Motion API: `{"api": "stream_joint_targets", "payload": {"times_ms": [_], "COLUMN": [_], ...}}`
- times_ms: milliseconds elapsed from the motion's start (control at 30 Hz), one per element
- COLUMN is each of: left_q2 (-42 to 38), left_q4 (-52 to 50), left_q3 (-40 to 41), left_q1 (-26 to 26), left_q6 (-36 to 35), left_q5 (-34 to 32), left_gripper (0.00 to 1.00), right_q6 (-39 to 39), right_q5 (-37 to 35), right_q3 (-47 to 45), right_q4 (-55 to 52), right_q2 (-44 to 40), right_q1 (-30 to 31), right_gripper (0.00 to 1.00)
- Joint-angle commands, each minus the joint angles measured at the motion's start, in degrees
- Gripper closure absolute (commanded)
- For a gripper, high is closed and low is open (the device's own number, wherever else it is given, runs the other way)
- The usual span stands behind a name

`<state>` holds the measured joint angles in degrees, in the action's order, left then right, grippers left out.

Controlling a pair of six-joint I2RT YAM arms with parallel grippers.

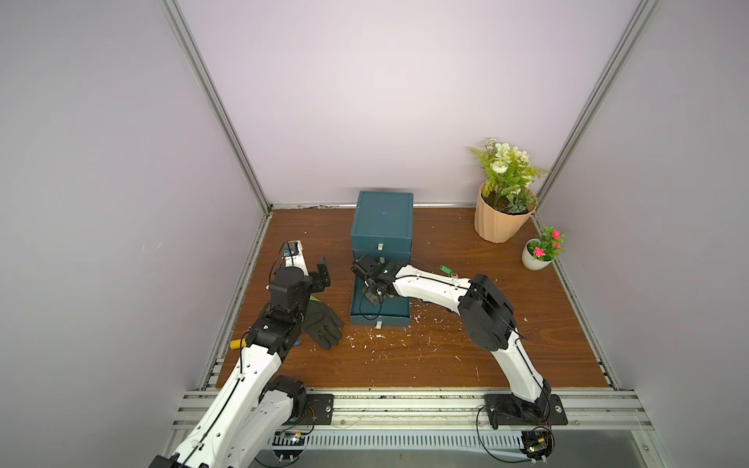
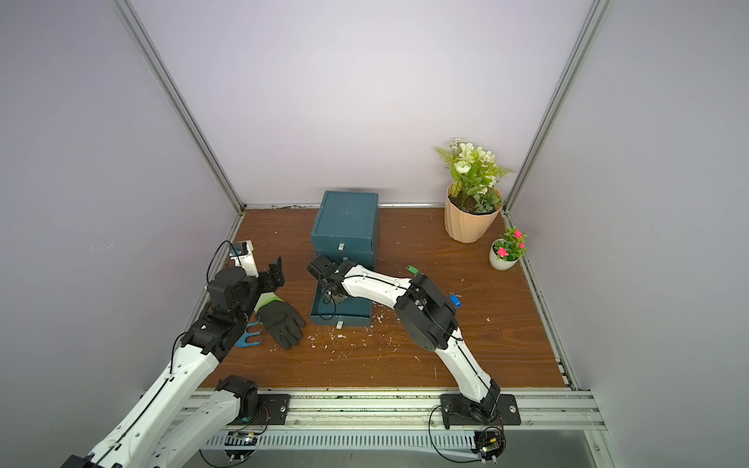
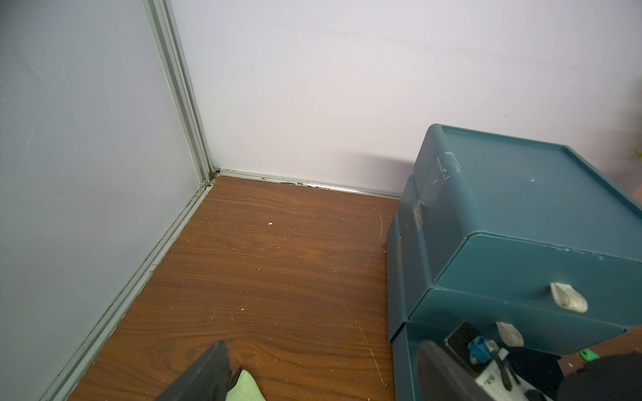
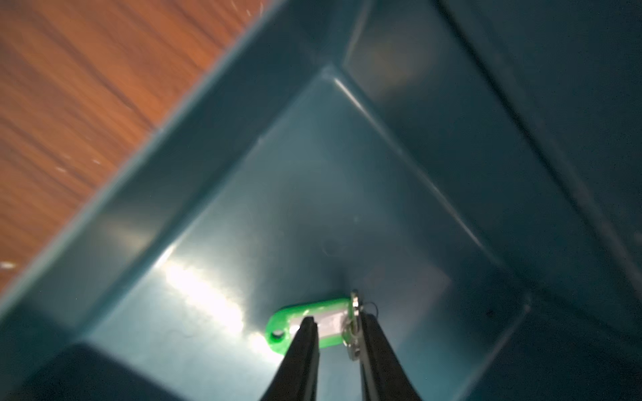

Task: Take the keys out of the drawer
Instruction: Pick up the key from the drawer.

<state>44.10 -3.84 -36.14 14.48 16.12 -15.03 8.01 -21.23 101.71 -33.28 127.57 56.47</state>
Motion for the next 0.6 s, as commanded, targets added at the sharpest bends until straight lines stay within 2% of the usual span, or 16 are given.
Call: {"api": "stream_joint_targets", "payload": {"times_ms": [0, 400, 567], "left_q2": [-0.1, 0.2, 1.1], "left_q4": [0.8, 0.6, 0.8], "left_q3": [-0.2, -1.0, -1.2], "left_q1": [-0.8, -0.7, -0.7], "left_q6": [0.4, 0.8, 1.3], "left_q5": [0.5, 0.6, 1.2], "left_gripper": [0.14, 0.14, 0.14], "right_q6": [-0.4, 3.5, 4.0], "right_q5": [-2.4, -1.6, 1.2], "right_q3": [-0.4, -0.9, -1.3], "right_q4": [0.8, 2.7, 3.2], "right_q2": [-2.2, -1.3, -0.6], "right_q1": [-0.7, -2.7, -3.2], "right_gripper": [0.72, 0.72, 0.72]}}
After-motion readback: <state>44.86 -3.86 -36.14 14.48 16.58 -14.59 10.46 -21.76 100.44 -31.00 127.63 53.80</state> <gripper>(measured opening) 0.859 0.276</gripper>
